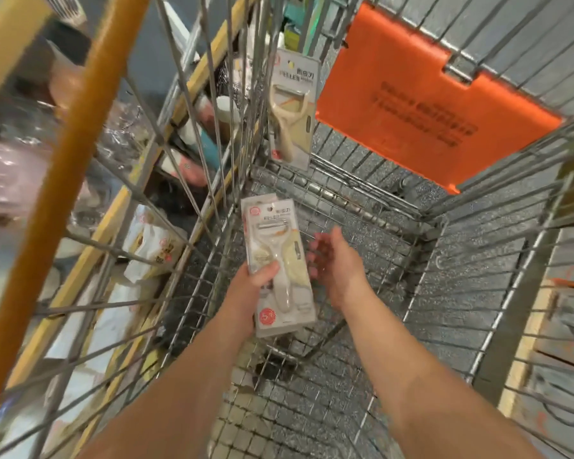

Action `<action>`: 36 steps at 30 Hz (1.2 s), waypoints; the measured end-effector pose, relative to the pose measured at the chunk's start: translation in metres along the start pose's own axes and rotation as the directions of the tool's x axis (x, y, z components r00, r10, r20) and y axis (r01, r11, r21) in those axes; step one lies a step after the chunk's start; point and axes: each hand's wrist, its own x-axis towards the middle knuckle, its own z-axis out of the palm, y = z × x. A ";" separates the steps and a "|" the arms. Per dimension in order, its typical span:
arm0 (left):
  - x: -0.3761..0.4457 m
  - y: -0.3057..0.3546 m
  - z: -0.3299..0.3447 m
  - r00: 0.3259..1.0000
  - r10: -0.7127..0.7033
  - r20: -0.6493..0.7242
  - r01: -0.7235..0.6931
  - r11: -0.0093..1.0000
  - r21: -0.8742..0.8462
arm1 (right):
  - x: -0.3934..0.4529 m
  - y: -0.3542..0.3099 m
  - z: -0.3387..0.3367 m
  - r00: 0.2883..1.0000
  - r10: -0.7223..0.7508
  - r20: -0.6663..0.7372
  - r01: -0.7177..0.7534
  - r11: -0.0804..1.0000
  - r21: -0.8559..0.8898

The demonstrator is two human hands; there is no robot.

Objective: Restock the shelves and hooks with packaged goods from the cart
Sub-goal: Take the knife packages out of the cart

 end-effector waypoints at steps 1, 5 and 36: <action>0.001 0.003 -0.002 1.000 0.004 -0.003 -0.004 1.000 -0.006 | 0.004 -0.012 0.000 0.994 -0.097 -0.041 0.094 0.993 -0.068; 0.003 0.005 -0.003 0.996 0.024 -0.083 -0.020 0.999 0.042 | 0.019 -0.072 0.018 0.894 -0.448 0.023 0.437 0.858 -0.270; -0.129 0.011 0.036 0.958 0.271 0.100 -0.286 0.935 0.210 | -0.115 -0.064 -0.062 0.811 -0.536 -0.235 0.415 0.810 -0.414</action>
